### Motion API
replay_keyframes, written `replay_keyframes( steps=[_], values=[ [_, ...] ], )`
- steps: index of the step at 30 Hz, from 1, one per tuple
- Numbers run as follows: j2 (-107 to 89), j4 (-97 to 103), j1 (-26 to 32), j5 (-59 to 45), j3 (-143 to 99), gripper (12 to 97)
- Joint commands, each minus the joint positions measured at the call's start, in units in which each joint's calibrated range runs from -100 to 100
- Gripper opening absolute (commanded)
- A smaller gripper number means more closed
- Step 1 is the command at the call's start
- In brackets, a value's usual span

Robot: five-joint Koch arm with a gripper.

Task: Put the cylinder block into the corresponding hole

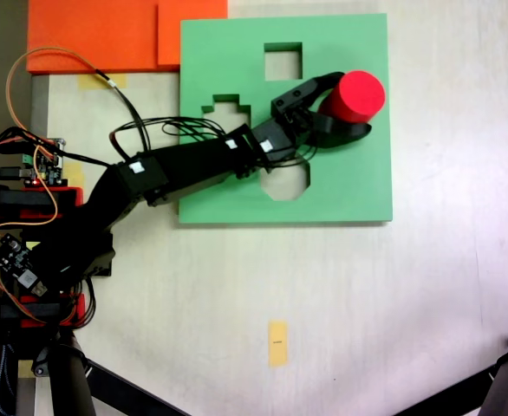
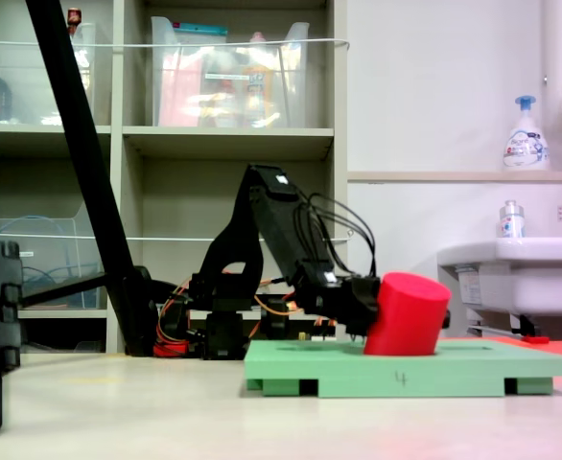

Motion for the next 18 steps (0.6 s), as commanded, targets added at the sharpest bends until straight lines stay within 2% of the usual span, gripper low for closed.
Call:
replay_keyframes(
  steps=[1, 16, 18],
  values=[
    [-2.2, 3.6, -0.7, -0.9, 4.1, 36.8],
    [-1.1, 0.7, -0.6, -1.6, 8.1, 37.0],
    [-0.7, 0.1, -0.4, -1.7, 7.9, 40.0]
  ],
)
